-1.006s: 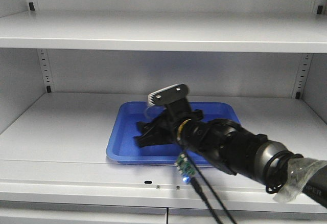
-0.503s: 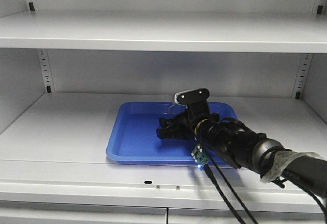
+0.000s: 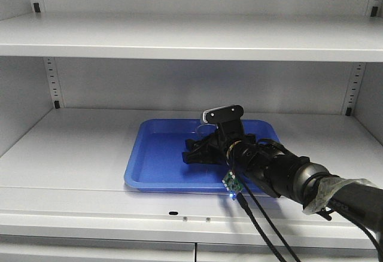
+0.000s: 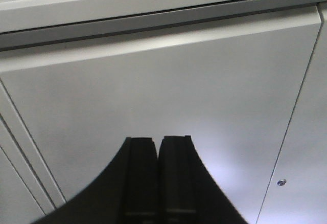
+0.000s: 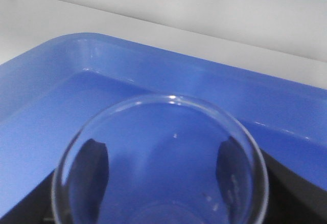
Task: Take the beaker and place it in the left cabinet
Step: 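Lower the beaker onto the blue tray with the right gripper, then open the right gripper and pull it back from the beaker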
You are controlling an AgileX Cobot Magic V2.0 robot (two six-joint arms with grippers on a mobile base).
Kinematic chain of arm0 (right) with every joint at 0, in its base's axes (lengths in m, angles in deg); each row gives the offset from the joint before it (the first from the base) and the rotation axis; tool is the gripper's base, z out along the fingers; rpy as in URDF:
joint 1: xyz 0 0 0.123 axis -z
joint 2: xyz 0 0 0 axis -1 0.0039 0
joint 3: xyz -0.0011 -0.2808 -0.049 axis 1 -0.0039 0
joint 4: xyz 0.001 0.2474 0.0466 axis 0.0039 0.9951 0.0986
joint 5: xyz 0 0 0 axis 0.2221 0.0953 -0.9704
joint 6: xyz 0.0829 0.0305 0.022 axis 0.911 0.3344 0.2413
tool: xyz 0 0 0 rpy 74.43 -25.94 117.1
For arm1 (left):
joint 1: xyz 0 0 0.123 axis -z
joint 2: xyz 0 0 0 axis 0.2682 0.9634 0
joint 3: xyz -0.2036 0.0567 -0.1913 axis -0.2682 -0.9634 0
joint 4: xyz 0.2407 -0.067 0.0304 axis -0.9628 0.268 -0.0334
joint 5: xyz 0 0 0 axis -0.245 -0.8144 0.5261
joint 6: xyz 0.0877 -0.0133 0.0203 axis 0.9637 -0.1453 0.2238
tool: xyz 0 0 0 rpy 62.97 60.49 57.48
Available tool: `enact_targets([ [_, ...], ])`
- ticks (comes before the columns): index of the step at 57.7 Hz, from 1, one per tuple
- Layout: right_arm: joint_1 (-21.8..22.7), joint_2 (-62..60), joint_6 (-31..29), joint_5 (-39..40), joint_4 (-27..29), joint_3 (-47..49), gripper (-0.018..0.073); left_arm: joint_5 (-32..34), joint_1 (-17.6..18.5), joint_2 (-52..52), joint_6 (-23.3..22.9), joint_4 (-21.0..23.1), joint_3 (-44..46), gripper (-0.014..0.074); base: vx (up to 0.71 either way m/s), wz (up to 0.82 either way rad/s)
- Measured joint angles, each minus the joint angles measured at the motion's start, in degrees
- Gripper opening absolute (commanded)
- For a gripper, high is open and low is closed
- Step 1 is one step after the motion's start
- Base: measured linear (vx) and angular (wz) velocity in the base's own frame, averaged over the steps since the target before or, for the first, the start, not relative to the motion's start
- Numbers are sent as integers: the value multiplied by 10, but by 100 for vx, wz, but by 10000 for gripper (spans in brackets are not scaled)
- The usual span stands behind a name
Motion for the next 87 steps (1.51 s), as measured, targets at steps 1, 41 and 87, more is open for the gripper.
enact_targets([
  [1,0,0,0,-2,0,0,465,0,0,0,0,0,0,-6,0,0],
  [41,-7,-90,25,-43,0,-108,610,0,0,0,0,0,0,-6,0,0],
  [87,-12,-409,25,-49,0,-386,587,0,0,0,0,0,0,-6,0,0],
])
